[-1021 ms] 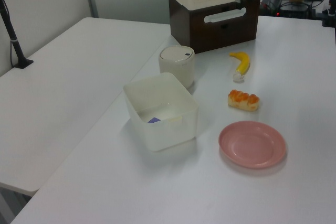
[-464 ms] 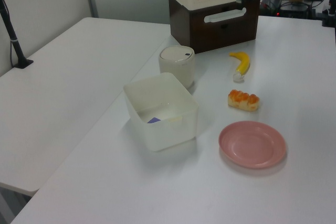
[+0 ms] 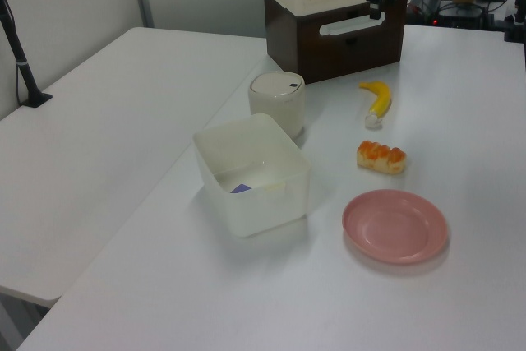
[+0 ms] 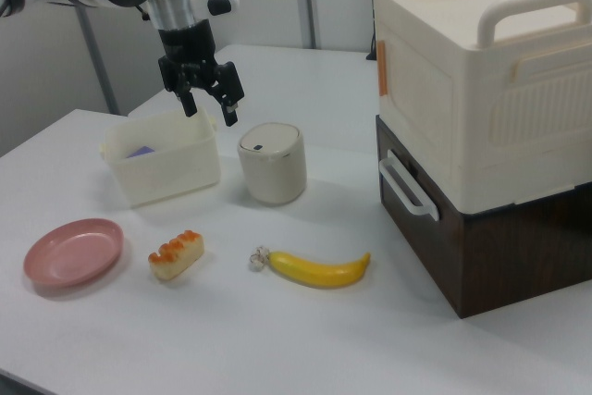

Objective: Open the trash can

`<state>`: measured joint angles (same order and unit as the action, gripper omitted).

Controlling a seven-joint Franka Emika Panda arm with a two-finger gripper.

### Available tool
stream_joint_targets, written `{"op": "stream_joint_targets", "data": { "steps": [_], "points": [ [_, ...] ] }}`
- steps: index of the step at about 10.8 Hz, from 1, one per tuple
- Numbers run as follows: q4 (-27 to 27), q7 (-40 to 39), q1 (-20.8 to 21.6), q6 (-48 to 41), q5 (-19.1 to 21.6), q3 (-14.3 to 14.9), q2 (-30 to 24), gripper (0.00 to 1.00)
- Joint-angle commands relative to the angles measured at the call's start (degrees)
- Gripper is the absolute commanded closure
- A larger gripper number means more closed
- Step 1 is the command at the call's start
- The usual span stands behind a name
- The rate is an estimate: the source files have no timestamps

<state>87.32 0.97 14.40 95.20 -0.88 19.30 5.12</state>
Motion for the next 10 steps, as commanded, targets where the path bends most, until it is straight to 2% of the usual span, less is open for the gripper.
{"op": "stream_joint_targets", "data": {
  "steps": [1, 10],
  "points": [
    [1.63, -1.41, 0.1, 1.31, 1.32, 0.04, -1.34, 0.0],
    [2.33, -1.67, 0.46, 1.66, 0.44, -0.4, -1.34, 0.02]
  ]
}}
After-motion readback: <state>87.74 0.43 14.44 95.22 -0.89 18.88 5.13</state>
